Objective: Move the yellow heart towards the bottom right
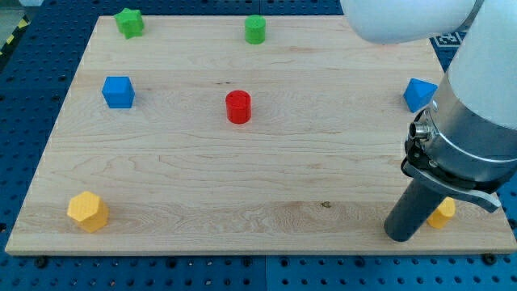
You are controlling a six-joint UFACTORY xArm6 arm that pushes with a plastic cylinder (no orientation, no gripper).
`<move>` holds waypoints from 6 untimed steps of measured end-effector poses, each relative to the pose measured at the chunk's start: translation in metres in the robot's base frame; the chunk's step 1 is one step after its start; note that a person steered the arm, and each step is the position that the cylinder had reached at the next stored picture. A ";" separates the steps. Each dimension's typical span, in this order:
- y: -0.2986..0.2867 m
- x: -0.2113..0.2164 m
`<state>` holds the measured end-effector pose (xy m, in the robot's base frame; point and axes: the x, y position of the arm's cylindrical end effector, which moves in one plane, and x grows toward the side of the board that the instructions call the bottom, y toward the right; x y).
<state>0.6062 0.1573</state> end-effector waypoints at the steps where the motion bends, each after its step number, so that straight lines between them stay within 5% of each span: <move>1: 0.000 -0.024; 6: 0.041 -0.029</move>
